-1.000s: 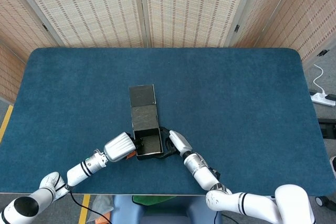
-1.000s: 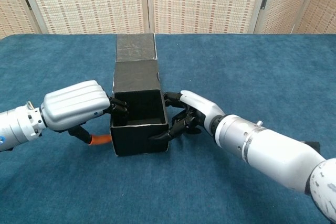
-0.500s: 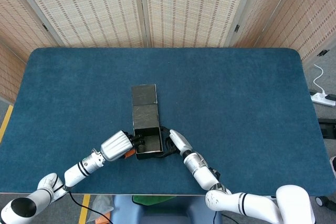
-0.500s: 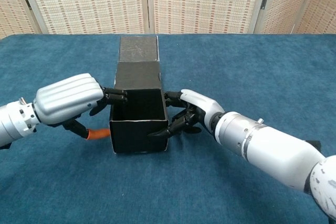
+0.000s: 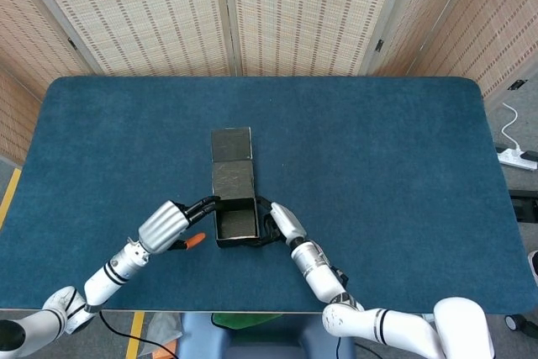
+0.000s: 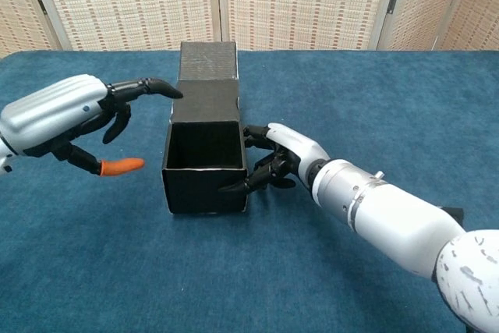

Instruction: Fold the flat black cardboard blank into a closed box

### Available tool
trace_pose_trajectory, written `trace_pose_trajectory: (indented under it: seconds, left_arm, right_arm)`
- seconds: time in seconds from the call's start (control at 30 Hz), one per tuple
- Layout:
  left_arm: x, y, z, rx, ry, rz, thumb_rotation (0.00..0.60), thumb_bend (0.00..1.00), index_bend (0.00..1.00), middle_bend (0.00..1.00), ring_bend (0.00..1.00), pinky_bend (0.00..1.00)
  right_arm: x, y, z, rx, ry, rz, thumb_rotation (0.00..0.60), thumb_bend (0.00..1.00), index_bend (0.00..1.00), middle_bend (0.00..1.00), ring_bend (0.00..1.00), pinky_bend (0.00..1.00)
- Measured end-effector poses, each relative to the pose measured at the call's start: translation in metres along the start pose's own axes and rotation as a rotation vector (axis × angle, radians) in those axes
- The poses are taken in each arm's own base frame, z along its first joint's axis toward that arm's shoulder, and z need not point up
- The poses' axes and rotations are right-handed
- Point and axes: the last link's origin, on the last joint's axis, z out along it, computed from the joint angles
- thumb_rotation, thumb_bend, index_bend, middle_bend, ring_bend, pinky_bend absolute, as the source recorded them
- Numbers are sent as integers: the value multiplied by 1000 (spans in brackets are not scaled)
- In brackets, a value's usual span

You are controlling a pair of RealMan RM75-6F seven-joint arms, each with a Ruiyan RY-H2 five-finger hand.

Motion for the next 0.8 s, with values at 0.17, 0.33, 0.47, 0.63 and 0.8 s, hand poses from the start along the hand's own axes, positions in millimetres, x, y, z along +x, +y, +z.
trace_pose_trajectory:
  seconds: [0.17,0.33,0.47,0.63,0.8]
  left_arm:
    - [8,1,-8,96,-23,-235,600,305,111,212,724,884]
    - [15,-5,-17,215,-71,-439,600,304,65,186,722,883]
    - [16,-9,-21,264,-84,-513,600,305,36,168,717,884]
    - [16,-12,-23,291,-94,-558,600,304,8,149,713,883]
    - [13,-15,-26,334,-123,-611,600,295,0,110,698,883]
  right_arm:
    - [-8,1,-11,15,-31,0,600,70,0,59,653,1000]
    - [-10,3,-20,24,-49,-4,600,11,0,8,632,1000]
    - [-11,4,-27,26,-66,8,600,0,0,3,625,1000]
    - [-13,6,-33,27,-82,9,600,0,0,4,620,1000]
    - [-14,11,-46,21,-116,9,600,0,0,4,619,1000]
